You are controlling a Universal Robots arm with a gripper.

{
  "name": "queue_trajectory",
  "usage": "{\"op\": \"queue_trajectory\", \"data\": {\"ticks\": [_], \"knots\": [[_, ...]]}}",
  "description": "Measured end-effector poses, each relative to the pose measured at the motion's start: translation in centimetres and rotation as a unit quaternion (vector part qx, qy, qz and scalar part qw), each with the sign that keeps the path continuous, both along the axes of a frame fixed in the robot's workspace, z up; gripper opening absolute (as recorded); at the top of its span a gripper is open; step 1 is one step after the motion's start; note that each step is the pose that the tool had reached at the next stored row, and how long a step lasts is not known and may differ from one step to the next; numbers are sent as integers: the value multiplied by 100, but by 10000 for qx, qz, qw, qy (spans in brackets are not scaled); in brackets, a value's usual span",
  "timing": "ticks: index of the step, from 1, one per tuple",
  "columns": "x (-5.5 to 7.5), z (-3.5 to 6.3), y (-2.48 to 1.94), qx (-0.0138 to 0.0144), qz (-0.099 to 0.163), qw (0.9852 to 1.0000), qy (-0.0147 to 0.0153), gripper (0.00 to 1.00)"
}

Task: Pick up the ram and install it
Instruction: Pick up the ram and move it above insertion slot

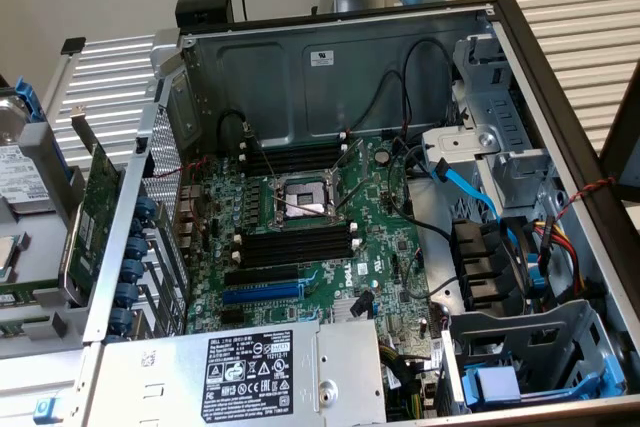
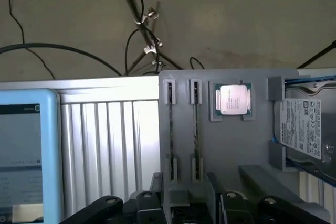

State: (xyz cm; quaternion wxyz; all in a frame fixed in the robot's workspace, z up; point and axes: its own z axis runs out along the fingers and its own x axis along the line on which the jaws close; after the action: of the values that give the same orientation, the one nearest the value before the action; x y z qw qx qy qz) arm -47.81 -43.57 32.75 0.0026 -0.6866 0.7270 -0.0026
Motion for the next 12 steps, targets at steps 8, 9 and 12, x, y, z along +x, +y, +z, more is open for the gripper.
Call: {"op": "queue_trajectory", "data": {"ticks": [8,9,12], "knots": [[3,-73,-10,22,25,9997,226,45],[2,-90,-12,22,65,9997,228,45],[3,-131,-15,13,203,9995,234,45]]}}
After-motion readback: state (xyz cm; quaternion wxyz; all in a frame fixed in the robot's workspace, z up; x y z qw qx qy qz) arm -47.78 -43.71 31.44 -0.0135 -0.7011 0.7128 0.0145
